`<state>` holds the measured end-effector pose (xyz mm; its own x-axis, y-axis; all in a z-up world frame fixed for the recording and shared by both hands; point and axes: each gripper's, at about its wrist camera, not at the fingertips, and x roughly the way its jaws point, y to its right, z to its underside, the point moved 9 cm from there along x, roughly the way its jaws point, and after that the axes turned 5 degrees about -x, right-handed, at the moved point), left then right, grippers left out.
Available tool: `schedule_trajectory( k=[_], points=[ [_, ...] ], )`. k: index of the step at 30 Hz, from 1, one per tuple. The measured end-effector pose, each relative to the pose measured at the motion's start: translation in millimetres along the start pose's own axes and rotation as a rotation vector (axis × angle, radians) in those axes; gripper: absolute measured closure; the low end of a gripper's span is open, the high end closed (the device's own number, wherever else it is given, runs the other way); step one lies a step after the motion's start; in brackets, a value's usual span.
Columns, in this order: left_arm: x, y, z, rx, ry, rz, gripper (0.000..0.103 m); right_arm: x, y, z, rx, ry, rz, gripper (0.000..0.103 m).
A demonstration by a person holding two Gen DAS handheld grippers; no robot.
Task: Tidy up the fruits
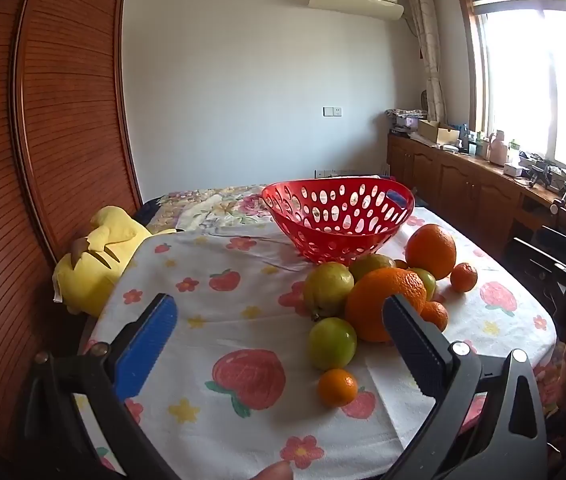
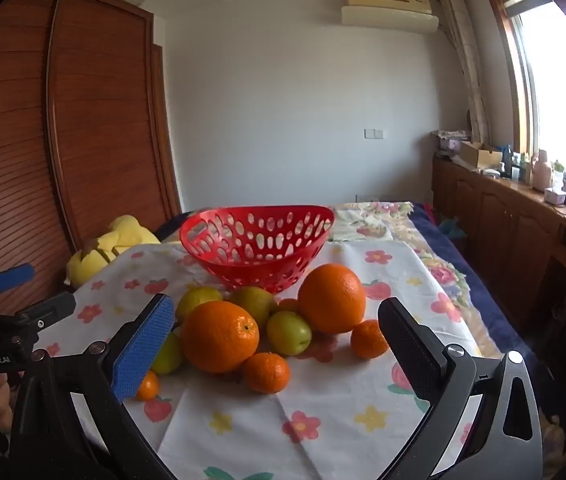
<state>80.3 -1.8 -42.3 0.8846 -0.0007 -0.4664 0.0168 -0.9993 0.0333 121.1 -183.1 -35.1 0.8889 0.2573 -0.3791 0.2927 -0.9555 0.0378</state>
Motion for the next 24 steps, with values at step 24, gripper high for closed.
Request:
schedule_trajectory(
  k=[24],
  points=[
    [-12,2,-3,-0.020,0.022,0.020,0.000,0,2,3,-0.001,-0.001,0.007,0.000]
  ],
)
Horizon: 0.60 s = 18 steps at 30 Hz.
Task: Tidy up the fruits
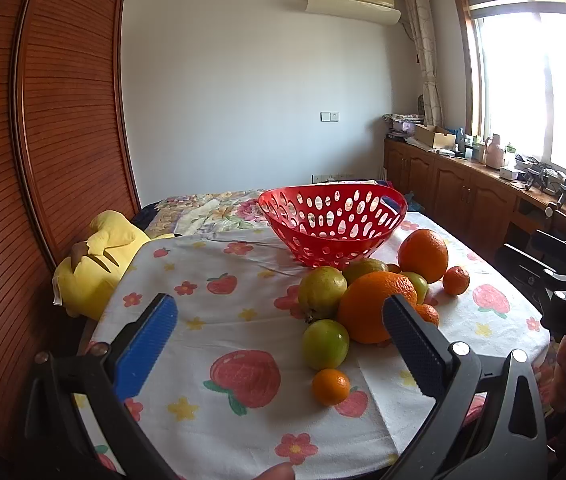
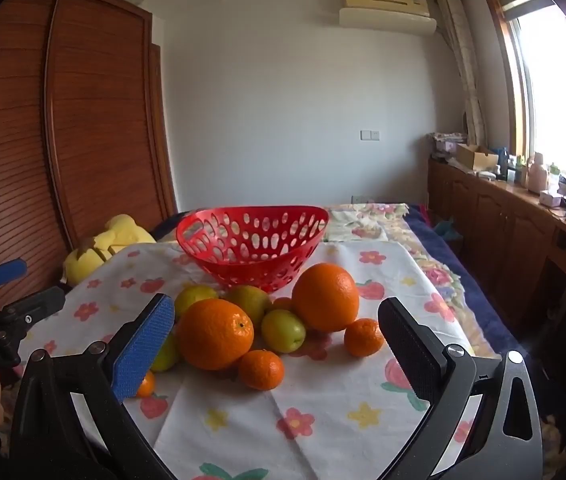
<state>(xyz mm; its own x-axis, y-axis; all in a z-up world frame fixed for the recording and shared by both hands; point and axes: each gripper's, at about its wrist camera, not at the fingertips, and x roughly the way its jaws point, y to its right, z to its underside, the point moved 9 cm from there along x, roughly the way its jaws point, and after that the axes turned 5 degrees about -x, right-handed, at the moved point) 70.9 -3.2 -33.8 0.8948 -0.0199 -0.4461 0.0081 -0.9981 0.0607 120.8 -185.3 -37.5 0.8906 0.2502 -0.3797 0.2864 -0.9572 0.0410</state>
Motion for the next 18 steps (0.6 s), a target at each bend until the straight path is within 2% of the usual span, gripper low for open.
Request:
schedule_trajectory(
  k=[18],
  points=[
    [-9.9,-0.1,-5.0,0.004,0.028,-0.002,0.000,-6.7,2.0,-2.7,-0.005,0.011,0.013,0.000]
  ],
)
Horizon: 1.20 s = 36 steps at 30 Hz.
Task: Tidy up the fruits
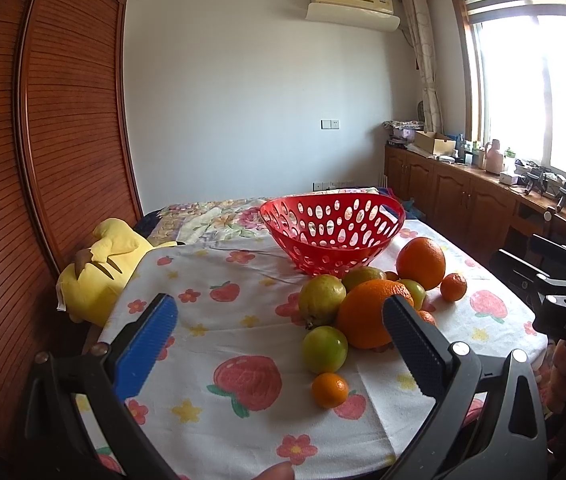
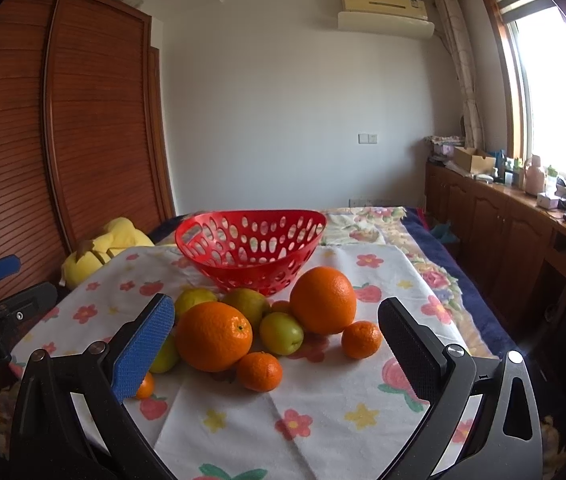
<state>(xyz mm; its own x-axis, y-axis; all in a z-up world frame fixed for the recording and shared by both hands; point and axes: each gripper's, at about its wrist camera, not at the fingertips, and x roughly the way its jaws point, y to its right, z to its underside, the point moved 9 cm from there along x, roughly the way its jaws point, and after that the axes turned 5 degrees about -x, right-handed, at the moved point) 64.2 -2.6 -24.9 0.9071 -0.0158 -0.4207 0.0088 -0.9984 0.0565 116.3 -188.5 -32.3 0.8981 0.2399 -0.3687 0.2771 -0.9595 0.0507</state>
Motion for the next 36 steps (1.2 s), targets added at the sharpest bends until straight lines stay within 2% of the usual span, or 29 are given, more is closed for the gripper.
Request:
schedule_trajectory(
  k=[36],
  points=[
    [-5.7,5.8,-0.5,0.005,0.007,0.001,0.000,-3.4,-5.8,-4.8,-0.002,0.005,-0.001,0.000]
  ],
)
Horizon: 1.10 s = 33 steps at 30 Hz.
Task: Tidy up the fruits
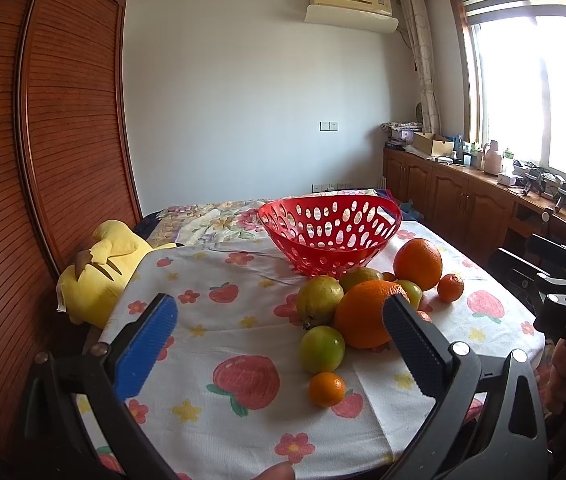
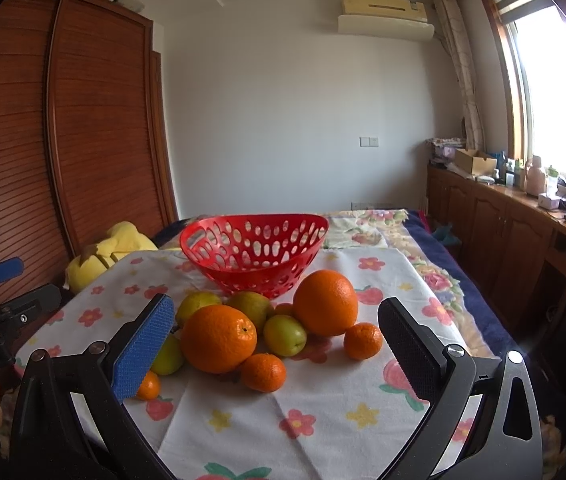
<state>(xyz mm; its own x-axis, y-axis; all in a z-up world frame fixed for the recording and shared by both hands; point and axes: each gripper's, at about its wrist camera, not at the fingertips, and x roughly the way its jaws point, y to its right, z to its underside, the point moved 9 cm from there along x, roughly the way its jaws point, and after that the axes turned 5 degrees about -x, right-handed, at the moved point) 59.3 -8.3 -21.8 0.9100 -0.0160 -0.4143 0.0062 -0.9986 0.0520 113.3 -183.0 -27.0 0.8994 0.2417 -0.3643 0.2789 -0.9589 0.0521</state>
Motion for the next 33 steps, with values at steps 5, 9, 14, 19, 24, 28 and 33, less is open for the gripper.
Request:
schedule_trajectory(
  k=[5,9,14,19,24,28,33],
  points=[
    [4,-1,6,0.000,-0.015,0.003,0.000,2,-2,0,-0.004,-0.004,-0.001,0.000],
    [10,-4,10,-0.001,-0.028,0.004,0.000,5,1,6,0.001,-0.015,-0.003,0.000],
    [21,-5,22,-0.021,-0.074,0.038,0.000,11,6,17,-0.007,-0.033,0.002,0.000],
    [35,-3,36,-0.026,-0.113,0.058,0.000,22,22,34,0.001,-0.067,0.014,0.000],
    [53,1,53,-0.024,-0.166,0.078,0.002,34,39,49,0.003,-0.102,0.025,0.001],
    [67,4,71,-0.034,-0.224,0.104,0.005,48,49,60,-0.009,-0.152,0.012,0.005],
    [76,5,85,-0.034,-0.269,0.126,0.014,70,61,67,-0.023,-0.211,-0.010,0.033]
  ],
)
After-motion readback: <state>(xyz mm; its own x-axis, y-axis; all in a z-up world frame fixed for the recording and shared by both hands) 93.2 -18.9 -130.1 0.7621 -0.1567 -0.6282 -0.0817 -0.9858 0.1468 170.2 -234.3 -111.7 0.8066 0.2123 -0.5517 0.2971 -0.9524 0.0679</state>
